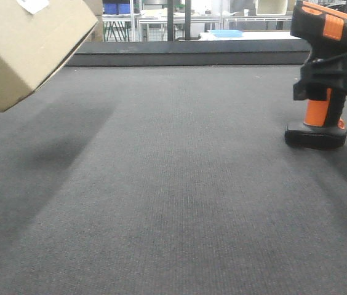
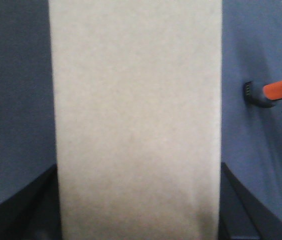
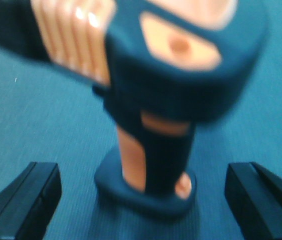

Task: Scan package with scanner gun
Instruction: 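Lower the scanner gun back onto the felt with the right gripper, then release the scanner and lower the box onto the felt with left gripper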

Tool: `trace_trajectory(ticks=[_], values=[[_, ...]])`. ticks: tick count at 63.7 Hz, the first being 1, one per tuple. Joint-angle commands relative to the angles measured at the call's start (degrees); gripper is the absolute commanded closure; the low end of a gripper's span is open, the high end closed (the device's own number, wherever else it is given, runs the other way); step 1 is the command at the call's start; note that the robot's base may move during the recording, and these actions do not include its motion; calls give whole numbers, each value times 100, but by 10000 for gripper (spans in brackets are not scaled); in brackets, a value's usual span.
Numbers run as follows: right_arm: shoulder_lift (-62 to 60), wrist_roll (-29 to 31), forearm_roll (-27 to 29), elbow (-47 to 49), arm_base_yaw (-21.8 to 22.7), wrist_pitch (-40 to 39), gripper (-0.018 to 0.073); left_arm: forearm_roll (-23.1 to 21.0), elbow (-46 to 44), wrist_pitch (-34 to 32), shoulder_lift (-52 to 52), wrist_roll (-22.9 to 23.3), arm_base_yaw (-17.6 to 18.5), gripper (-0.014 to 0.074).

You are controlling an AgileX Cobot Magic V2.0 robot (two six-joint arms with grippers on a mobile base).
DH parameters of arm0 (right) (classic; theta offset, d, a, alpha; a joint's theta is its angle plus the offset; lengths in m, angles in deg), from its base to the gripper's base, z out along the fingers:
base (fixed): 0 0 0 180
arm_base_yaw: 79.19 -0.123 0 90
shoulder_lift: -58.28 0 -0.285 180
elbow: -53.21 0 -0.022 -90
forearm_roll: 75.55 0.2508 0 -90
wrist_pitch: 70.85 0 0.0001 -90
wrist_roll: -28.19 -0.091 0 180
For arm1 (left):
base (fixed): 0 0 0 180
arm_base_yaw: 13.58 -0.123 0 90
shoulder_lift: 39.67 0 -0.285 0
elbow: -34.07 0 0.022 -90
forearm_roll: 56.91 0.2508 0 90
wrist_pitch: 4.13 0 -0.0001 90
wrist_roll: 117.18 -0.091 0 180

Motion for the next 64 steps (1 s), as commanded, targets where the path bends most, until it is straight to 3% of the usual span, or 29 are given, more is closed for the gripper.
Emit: trace_trajectory(ticks=[1, 8, 15, 23, 33, 48, 55, 64], values=[[-299, 65, 70, -147, 4, 209, -10, 288, -99, -30, -79, 43, 30, 708], [-680, 65, 75, -186, 4, 795, -3, 1118, -320, -30, -79, 487, 30, 708], [-1100, 65, 75, -186, 4, 1253, 103, 1897, -432, -30, -79, 642, 30, 708], [-1598, 65, 75, -186, 4, 1546, 375, 2613, -432, -30, 15, 642, 30, 708], [-2390, 65, -244, -186, 4, 1765, 723, 2908, -432, -30, 316, 642, 30, 708], [-3425, 65, -854, -174, 58, 1987, 712, 2908, -432, -35, 800, 642, 30, 708], [-3791, 65, -985, -164, 398, 2267, 712, 2908, -432, -132, 989, 642, 57, 708], [-4197, 65, -1500, -164, 1197, 2810, 712, 2976, -432, -288, 1107, 642, 153, 708]])
